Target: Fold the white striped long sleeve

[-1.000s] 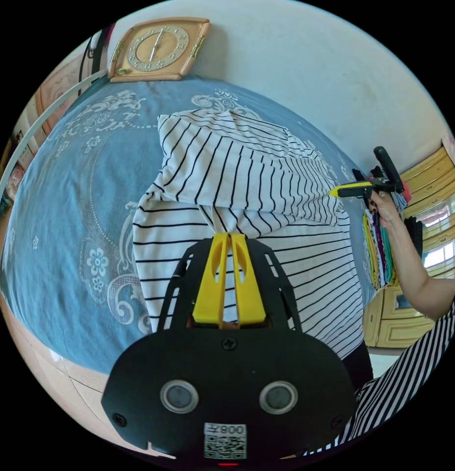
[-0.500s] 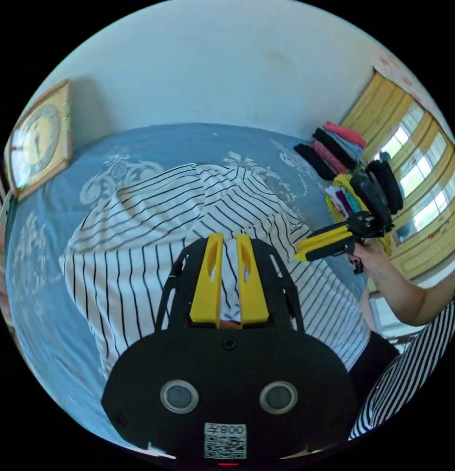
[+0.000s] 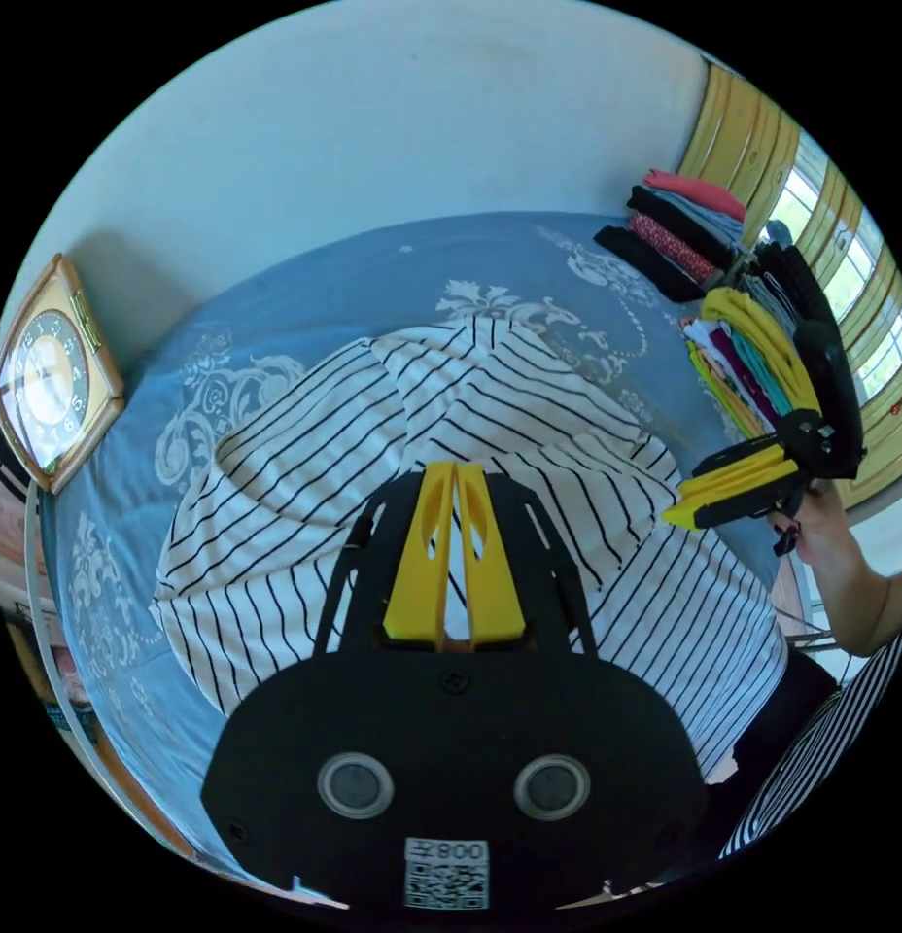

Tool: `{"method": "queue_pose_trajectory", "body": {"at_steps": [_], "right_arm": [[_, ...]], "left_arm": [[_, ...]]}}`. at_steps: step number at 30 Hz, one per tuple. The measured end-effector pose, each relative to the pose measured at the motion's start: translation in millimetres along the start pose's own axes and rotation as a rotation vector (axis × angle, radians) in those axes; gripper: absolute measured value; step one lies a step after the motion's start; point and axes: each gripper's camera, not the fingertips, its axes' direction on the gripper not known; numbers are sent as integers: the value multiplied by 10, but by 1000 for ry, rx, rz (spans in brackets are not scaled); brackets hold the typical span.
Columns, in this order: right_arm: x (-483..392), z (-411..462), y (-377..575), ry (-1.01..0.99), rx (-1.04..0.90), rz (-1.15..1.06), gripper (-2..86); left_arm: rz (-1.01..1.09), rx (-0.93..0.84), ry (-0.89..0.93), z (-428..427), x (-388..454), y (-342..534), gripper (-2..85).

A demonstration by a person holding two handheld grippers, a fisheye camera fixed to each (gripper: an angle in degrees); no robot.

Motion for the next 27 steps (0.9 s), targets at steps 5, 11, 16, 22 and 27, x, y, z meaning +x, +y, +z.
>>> {"method": "queue_pose_trajectory", "body": {"at_steps": [5,11,16,22,27], "right_arm": [[283,344,268,-65,-85,64,22],[405,297,747,-89,-8,126,42],[433,426,1029,-95,-35,133,57],[424,545,1368,-98,-28,127,37],[312,572,1673,-70,-8,99,23]], "left_arm": [[-39,-118,-9,408,98,-69,7],[-66,40,63,134,275,123,28],[50,38,132,235,671,80,51],[164,-123,121,679,898,172,36],[122,15,196,369,735,490,22]]}}
